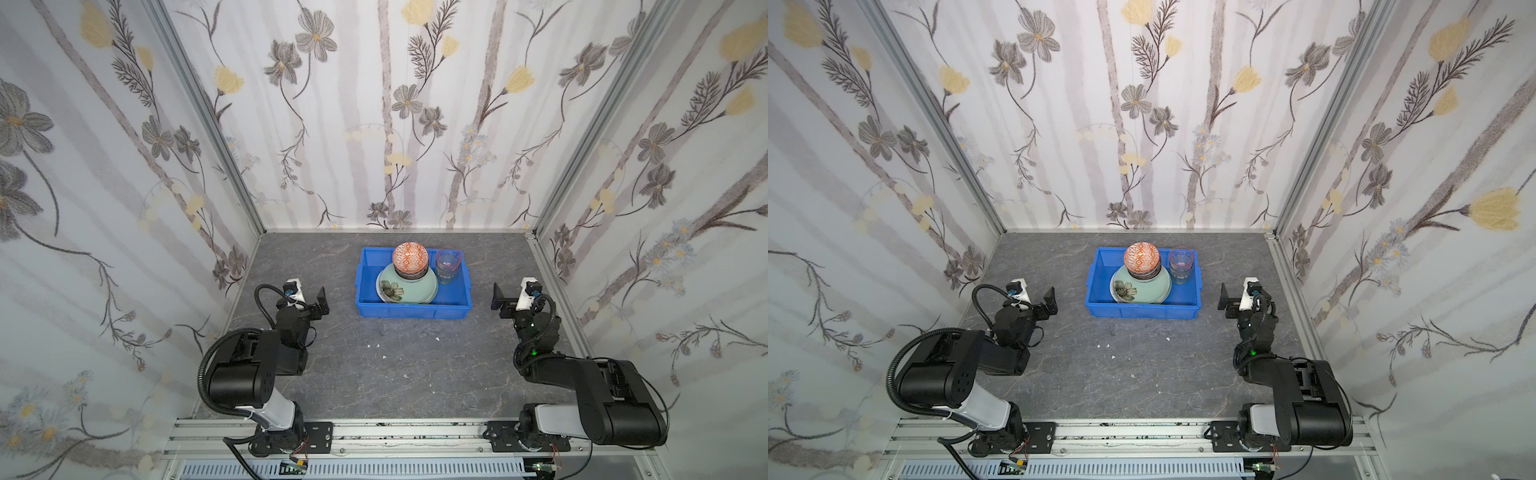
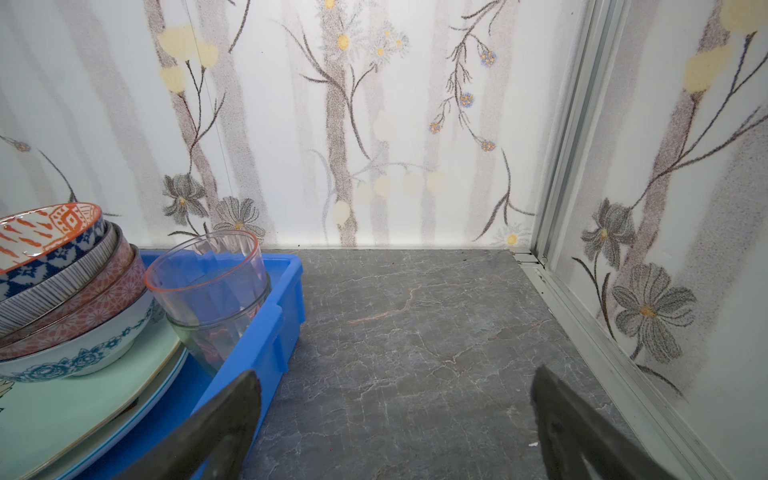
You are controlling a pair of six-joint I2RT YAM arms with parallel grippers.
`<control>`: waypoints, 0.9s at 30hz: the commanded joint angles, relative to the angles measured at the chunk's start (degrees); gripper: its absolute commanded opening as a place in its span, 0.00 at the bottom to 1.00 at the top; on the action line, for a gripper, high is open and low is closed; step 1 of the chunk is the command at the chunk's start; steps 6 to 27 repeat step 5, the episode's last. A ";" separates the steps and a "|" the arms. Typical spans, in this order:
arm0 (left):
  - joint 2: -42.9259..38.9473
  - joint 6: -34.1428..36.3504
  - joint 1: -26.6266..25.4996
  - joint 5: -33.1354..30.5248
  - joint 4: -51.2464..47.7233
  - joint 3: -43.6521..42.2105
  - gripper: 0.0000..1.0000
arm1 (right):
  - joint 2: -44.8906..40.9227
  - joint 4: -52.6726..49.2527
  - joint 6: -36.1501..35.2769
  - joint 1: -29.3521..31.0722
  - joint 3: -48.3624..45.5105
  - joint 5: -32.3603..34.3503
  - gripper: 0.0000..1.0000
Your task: Place the mixed dishes into the plastic bin
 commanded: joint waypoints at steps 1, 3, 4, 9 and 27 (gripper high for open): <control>0.11 0.24 0.01 -0.07 2.35 -0.09 1.00 | 0.21 1.47 -0.56 -0.19 0.73 -0.88 1.00; 0.11 0.26 0.01 -0.08 2.35 -0.09 1.00 | 0.07 1.66 -0.59 -0.20 0.58 -0.90 1.00; 0.07 0.19 0.01 -0.07 2.38 -0.17 1.00 | -0.04 1.80 -0.45 -0.28 0.50 -0.99 1.00; 0.10 0.20 0.01 -0.07 2.37 -0.11 1.00 | -0.06 1.84 -0.47 -0.27 0.36 -0.91 1.00; 0.10 0.20 0.01 -0.07 2.37 -0.11 1.00 | -0.06 1.84 -0.47 -0.27 0.36 -0.91 1.00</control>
